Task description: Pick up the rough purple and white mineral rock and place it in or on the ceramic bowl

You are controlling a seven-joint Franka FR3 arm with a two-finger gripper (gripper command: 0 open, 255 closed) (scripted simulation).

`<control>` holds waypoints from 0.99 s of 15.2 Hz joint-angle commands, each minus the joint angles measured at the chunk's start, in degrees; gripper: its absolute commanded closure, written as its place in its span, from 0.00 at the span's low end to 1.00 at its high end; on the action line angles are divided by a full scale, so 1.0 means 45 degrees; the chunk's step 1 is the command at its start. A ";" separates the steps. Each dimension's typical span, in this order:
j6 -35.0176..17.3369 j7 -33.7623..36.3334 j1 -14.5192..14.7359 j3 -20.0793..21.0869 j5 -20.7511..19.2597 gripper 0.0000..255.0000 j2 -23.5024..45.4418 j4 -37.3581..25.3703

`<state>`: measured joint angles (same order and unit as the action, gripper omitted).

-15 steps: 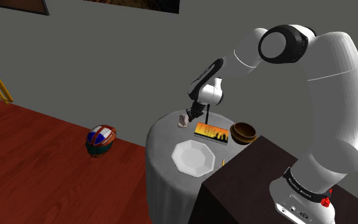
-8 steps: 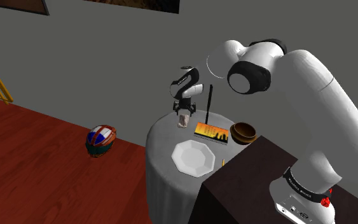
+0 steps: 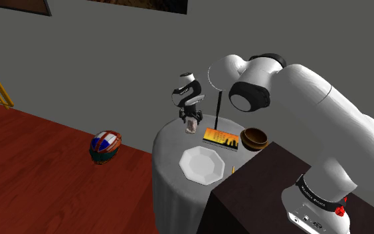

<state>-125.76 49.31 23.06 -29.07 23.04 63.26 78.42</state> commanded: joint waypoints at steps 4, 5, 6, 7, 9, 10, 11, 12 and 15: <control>-0.0125 -0.0002 -0.0059 0.0053 0.0043 0.00 0.0190 -0.0067; -0.0125 -0.0002 -0.0059 0.0053 0.0043 0.00 0.0190 -0.0067; -0.0125 -0.0002 -0.0059 0.0053 0.0043 0.00 0.0190 -0.0067; -0.0125 -0.0002 -0.0059 0.0053 0.0043 0.00 0.0190 -0.0067; -0.0123 -0.0002 -0.0059 0.0053 0.0042 1.00 0.0189 -0.0067; -0.0123 -0.0002 -0.0059 0.0053 0.0042 1.00 0.0189 -0.0067; -0.0122 -0.0002 -0.0059 0.0053 0.0042 1.00 0.0189 -0.0068; -0.0120 -0.0002 -0.0062 0.0053 0.0042 1.00 0.0193 -0.0074; -0.0118 -0.0001 -0.0064 0.0053 0.0042 1.00 0.0195 -0.0080</control>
<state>-126.28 49.31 22.78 -28.83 23.22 64.12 78.04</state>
